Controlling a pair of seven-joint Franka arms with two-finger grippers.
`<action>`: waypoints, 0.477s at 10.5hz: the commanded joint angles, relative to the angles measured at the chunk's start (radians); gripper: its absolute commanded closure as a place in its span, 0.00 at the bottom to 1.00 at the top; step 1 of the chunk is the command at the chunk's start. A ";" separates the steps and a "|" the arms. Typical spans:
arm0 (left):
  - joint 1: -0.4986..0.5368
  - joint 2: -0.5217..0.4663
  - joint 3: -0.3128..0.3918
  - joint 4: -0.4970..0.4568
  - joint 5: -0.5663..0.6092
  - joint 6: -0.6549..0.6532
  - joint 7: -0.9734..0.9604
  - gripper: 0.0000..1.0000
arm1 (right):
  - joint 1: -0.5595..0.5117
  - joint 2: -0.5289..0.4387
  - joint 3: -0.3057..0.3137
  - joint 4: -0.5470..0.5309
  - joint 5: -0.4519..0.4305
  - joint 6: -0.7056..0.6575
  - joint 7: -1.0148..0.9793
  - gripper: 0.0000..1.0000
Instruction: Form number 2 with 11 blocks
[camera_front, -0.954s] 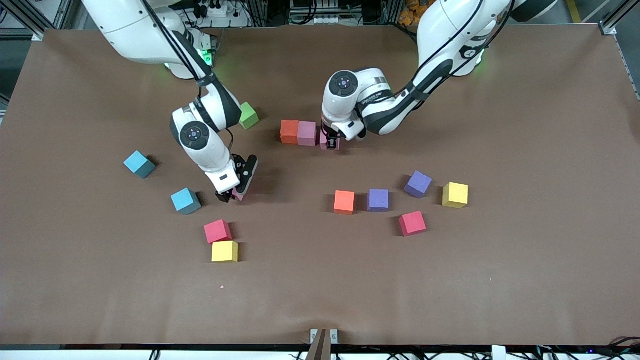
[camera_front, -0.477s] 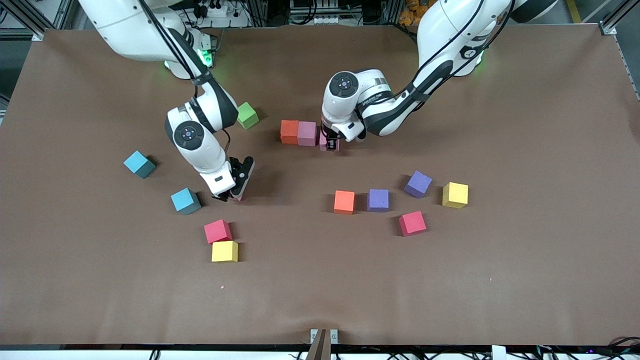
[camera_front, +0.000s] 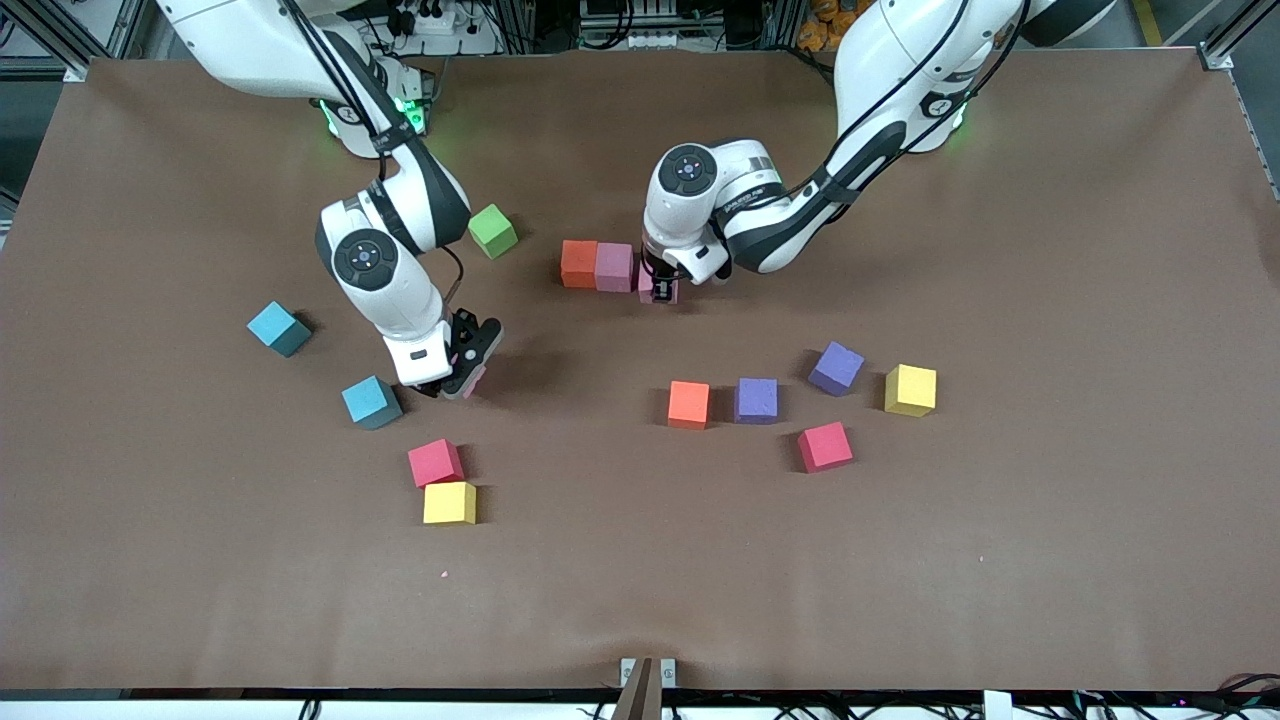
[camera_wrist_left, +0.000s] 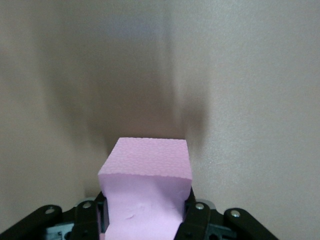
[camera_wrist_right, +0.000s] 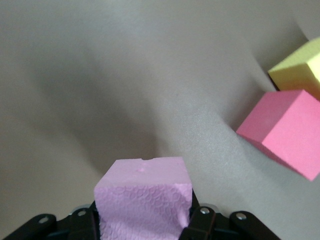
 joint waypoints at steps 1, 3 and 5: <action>-0.033 0.005 0.006 0.023 0.049 0.006 -0.153 0.57 | 0.031 -0.016 0.010 -0.004 0.008 -0.010 0.242 0.72; -0.050 0.007 0.006 0.027 0.046 0.006 -0.159 0.57 | 0.041 -0.015 0.010 -0.004 0.009 -0.010 0.315 0.72; -0.051 0.012 0.006 0.032 0.047 0.006 -0.159 0.57 | 0.041 -0.012 0.010 -0.004 0.009 -0.012 0.328 0.73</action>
